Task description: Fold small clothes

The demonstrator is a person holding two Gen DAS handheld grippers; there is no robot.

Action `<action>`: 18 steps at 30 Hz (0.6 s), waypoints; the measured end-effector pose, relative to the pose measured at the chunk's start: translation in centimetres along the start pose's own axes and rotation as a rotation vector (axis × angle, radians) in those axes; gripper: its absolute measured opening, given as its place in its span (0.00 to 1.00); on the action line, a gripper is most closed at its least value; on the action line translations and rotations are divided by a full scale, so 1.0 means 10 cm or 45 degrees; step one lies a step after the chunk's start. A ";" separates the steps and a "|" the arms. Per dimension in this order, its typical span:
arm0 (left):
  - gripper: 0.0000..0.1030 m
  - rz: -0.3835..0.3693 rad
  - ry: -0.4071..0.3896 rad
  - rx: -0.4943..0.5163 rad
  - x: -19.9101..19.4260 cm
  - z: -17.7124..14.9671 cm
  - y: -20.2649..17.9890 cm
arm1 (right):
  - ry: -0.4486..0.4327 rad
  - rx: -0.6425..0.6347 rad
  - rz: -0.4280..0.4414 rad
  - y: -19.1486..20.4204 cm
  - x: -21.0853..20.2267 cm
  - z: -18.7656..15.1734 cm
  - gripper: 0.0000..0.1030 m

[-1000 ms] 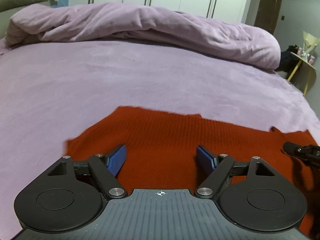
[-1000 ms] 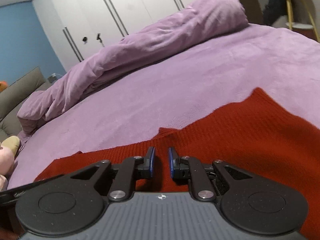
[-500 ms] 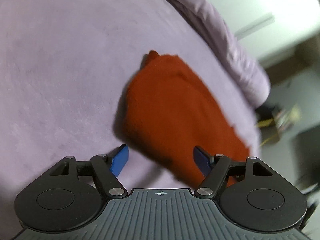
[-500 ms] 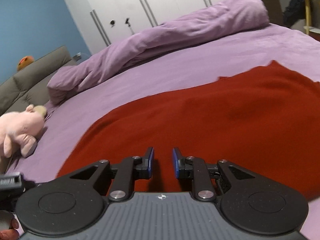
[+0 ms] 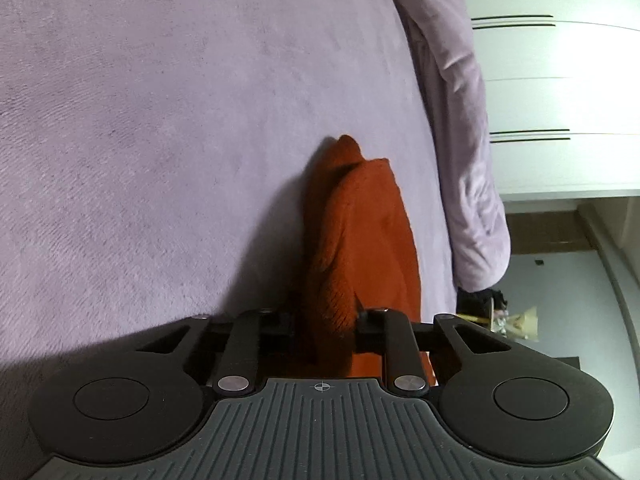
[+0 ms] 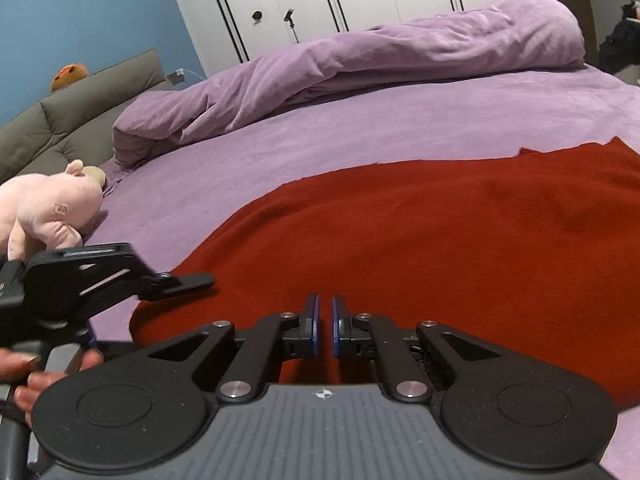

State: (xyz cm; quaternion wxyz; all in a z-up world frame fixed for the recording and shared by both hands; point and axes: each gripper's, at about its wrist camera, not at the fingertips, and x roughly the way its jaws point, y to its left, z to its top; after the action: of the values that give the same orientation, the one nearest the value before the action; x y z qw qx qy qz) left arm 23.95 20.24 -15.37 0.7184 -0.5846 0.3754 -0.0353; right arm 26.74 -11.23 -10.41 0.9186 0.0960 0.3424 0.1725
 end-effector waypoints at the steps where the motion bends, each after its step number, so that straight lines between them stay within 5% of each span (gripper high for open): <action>1: 0.20 0.002 0.000 0.004 0.02 -0.01 -0.01 | 0.009 -0.017 -0.024 0.03 0.03 -0.02 0.05; 5: 0.18 -0.011 -0.027 0.089 -0.04 -0.06 -0.10 | 0.027 -0.075 -0.032 0.08 0.07 -0.01 0.06; 9: 0.18 -0.003 -0.069 0.214 -0.07 -0.09 -0.28 | -0.072 -0.048 -0.042 0.05 -0.07 -0.02 0.05; 11: 0.18 0.020 -0.074 0.264 -0.11 -0.13 -0.34 | 0.042 -0.057 -0.022 0.01 0.07 -0.08 0.05; 14: 0.17 0.050 -0.094 0.343 -0.15 -0.15 -0.45 | 0.044 -0.056 0.005 -0.03 -0.01 0.02 0.05; 18: 0.17 0.083 -0.104 0.412 -0.20 -0.21 -0.61 | -0.073 -0.089 -0.038 -0.11 -0.26 0.06 0.05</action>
State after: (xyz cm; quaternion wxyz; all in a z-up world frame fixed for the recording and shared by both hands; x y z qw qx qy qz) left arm 23.66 17.66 -9.13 0.8187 -0.4497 0.3539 -0.0481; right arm 25.62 -13.29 -8.77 0.9333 0.0638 0.3110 0.1678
